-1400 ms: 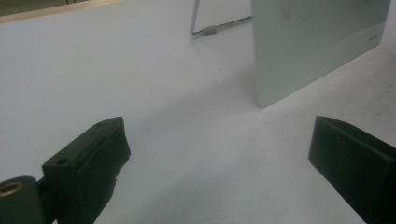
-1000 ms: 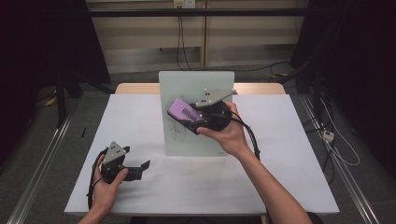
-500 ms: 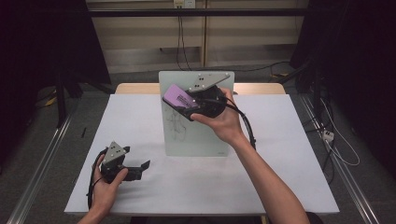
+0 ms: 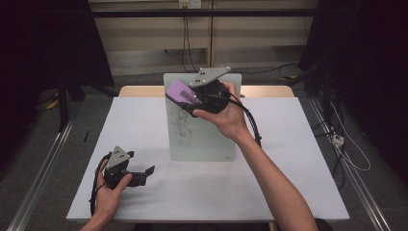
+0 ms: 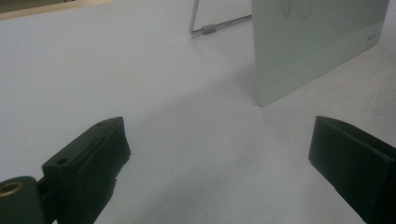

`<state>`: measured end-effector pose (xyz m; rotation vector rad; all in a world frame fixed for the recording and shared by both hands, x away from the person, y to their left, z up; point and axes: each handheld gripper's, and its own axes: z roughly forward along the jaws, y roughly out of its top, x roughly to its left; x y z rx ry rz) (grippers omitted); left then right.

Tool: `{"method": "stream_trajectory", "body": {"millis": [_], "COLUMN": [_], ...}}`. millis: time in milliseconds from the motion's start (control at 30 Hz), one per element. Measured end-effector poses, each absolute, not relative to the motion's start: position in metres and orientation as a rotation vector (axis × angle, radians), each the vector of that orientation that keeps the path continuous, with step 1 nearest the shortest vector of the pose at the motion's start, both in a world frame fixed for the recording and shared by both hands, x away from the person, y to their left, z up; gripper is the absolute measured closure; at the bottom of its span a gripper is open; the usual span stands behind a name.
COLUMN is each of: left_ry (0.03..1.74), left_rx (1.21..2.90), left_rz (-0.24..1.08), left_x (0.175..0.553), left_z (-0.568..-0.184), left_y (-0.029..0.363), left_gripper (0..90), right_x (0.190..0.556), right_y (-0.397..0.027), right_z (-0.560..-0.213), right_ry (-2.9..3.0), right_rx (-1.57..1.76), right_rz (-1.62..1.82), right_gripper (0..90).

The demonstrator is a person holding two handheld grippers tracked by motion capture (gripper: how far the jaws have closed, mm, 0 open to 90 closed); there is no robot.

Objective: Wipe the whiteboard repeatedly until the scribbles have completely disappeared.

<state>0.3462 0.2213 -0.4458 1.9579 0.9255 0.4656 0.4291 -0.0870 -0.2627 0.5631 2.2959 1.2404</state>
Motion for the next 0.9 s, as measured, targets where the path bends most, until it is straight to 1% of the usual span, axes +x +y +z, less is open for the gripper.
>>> {"method": "stream_trajectory", "body": {"millis": [200, 533, 900], "left_ry": [0.924, 0.916, 0.924], "left_rx": [1.957, 1.960, 1.964], "left_rz": [0.463, 0.468, 0.463], "left_x": [0.347, 0.347, 0.347], "left_z": [-0.446, -0.446, -0.447], "left_y": [0.223, 0.222, 0.221], "left_gripper": [4.6, 4.6, 4.6], "right_x": [0.437, 0.436, 0.431], "right_y": [-0.086, -0.083, -0.076], "right_z": [-0.272, -0.278, -0.296], "right_ry": [2.308, 2.312, 2.350], "right_rx": [0.580, 0.550, 0.527], "right_rz": [1.237, 1.196, 1.174], "right_gripper": [41.7, 41.7, 41.7]}}
